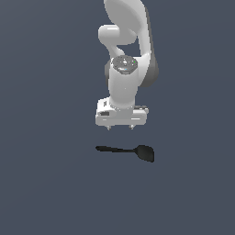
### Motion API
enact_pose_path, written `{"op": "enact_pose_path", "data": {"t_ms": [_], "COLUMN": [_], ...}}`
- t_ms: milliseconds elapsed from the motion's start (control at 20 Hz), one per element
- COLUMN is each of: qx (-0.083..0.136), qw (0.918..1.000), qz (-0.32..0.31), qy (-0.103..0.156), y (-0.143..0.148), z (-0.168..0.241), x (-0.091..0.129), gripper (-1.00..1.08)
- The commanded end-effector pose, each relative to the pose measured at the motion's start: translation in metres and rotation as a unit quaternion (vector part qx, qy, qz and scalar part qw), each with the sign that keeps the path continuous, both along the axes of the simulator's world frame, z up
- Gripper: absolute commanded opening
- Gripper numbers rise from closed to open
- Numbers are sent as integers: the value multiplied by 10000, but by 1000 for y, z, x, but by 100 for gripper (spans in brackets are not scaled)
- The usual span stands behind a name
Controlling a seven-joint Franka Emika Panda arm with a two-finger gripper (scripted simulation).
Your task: Pick up the object and move it to a goal position.
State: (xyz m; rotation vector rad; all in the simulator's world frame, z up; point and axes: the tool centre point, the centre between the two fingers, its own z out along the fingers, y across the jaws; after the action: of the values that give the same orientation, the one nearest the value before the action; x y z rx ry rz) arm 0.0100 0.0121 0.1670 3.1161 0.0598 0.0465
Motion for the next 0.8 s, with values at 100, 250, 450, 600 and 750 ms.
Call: {"op": "enact_pose_path", "data": {"t_ms": [100,250,450,600,750], "qx": [3,16,33,30,25], "qw": [10000,10000,9998,9999,9999], "qz": [-7,-43,-93,-81,-9], "qy": [-13,-79,-153,-145,-141], "y": [0,2,3,3,3], "z": [1,4,7,7,6], "x": [1,6,11,10,11], "gripper": [100,100,100,100,100]}}
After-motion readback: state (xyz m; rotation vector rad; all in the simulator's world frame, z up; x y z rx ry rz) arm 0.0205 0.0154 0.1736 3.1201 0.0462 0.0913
